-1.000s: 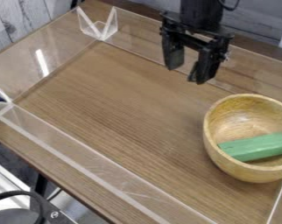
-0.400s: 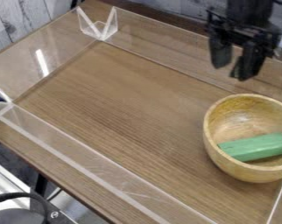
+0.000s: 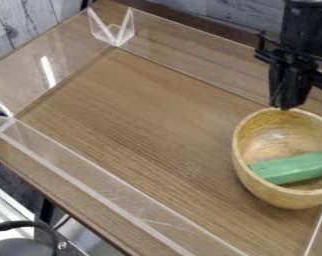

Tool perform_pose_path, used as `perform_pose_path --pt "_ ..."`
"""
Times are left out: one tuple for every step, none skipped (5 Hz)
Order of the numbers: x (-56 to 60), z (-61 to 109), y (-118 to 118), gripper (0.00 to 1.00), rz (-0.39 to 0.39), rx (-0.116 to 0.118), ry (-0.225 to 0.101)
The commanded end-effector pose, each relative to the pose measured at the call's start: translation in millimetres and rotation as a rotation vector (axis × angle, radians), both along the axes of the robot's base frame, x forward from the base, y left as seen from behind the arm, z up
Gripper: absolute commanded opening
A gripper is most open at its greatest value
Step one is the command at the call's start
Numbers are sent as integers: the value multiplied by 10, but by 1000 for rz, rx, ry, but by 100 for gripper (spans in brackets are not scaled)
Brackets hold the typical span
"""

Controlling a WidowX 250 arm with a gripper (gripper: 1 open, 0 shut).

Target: Remove the green block from inside the brown bowl and put it on the table

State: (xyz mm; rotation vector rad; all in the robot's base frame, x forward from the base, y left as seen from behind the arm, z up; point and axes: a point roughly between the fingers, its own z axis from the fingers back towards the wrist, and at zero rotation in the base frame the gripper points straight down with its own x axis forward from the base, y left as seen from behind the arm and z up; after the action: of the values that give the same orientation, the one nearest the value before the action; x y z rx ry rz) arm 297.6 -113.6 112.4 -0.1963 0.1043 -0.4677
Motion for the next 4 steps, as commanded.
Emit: perform_pose_path --pt "-14 121 -80 0 -10 -35 -49" --pt "-56 93 -109 0 -12 -48 -43" --pt "-50 96 -157 0 -41 -63 -27" --pt "-43 104 -205 100 -69 -76 -12"
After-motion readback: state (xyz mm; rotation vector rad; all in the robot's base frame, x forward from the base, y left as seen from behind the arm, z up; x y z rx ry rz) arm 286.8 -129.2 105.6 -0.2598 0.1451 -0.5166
